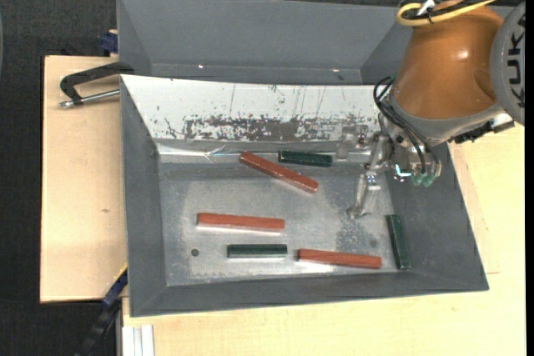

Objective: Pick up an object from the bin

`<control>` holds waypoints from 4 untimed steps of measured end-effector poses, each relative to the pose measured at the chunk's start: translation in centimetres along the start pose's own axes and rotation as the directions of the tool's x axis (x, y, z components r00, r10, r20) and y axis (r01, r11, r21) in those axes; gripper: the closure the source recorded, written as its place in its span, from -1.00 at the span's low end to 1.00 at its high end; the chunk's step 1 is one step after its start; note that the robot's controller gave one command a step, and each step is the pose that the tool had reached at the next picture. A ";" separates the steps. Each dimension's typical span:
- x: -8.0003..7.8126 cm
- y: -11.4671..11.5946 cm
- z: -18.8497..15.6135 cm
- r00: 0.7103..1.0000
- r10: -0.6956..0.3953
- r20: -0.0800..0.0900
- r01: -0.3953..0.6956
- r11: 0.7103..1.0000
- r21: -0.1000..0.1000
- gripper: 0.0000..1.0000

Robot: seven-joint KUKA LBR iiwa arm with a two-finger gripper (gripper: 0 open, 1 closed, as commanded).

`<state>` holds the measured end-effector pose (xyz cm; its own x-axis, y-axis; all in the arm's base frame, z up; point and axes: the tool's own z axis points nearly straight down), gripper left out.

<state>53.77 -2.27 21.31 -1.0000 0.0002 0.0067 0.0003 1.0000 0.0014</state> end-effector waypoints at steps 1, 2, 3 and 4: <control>-0.2 0.0 -0.4 1.000 -0.001 0.008 0.001 1.000 0.001 -1.00; -1.6 2.5 3.5 1.000 -0.007 0.017 0.007 1.000 0.002 -1.00; -1.4 2.8 8.7 0.994 0.109 0.007 -0.109 0.994 -0.002 -1.00; -2.7 2.6 10.9 0.996 0.088 0.011 -0.088 0.996 0.000 -1.00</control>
Offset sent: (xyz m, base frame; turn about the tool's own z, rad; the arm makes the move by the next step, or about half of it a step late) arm 0.0256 0.0542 -0.0853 -0.0213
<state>56.44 0.33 10.41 -0.9961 0.0882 -0.0041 0.0882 0.9961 0.0007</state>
